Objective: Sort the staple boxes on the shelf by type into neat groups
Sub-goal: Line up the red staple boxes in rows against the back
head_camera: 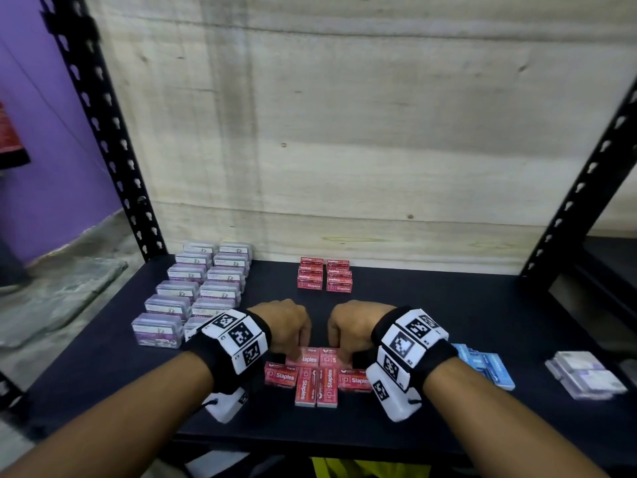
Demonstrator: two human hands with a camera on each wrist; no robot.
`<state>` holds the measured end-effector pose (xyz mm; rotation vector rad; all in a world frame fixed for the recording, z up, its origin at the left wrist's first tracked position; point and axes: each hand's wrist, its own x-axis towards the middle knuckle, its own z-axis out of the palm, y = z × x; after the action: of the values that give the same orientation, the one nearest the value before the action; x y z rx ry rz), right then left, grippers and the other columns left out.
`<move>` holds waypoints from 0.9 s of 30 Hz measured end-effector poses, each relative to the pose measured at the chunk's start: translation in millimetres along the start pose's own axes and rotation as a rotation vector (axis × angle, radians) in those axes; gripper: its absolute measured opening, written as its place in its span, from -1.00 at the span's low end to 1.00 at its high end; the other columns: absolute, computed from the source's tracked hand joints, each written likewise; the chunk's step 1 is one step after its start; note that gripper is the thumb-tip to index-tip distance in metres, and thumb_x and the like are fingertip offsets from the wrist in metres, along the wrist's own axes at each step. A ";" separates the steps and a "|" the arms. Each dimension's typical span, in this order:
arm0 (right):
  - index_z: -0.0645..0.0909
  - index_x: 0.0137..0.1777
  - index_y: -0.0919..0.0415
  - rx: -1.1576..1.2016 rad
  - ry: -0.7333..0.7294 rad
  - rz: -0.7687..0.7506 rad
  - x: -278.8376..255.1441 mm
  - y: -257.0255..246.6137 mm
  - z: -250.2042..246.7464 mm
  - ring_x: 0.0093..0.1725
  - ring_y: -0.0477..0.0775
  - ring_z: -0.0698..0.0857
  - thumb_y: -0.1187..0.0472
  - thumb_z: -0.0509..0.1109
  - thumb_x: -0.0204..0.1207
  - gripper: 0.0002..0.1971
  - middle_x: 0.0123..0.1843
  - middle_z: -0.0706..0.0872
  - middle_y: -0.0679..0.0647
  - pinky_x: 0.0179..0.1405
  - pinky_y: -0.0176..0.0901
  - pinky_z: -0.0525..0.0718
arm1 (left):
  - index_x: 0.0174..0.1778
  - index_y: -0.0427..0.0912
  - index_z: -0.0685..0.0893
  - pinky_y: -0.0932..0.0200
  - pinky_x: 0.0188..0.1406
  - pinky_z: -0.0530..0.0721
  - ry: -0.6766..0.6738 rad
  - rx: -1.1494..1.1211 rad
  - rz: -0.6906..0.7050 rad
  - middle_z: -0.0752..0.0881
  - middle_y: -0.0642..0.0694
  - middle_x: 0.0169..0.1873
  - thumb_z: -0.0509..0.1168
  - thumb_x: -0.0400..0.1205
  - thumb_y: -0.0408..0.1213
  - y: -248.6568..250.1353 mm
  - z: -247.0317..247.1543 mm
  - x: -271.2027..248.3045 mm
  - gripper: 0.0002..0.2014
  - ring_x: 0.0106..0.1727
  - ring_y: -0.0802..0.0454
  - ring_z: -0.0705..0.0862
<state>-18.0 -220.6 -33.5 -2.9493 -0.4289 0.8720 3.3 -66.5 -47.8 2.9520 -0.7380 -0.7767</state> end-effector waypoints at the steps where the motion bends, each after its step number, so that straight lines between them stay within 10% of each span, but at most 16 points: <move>1: 0.76 0.23 0.16 0.013 0.003 -0.009 1.3 2.8 -1.1 0.14 0.04 0.73 0.20 0.62 0.42 -0.64 0.17 0.79 0.01 0.17 -0.04 0.73 | -0.03 0.07 0.75 0.05 0.16 0.72 0.000 -0.022 0.004 0.76 0.12 -0.08 0.53 0.47 -0.23 -1.5 -1.7 1.8 -0.80 0.01 0.08 0.74; 27: 0.70 0.21 0.17 -0.033 0.300 0.149 69.2 38.1 -41.8 0.15 0.18 0.72 0.31 0.53 0.48 -0.70 0.19 0.71 0.11 0.16 0.07 0.75 | -0.12 0.08 0.71 -0.02 0.18 0.69 0.305 -0.115 -0.216 0.76 0.03 0.03 0.58 0.41 -0.16 -18.3 -47.4 66.4 -0.79 0.10 -0.04 0.73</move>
<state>69.7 -236.6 -39.2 -3.1019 -0.2130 0.4213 84.3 -85.0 -39.2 2.9748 -0.3480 -0.3431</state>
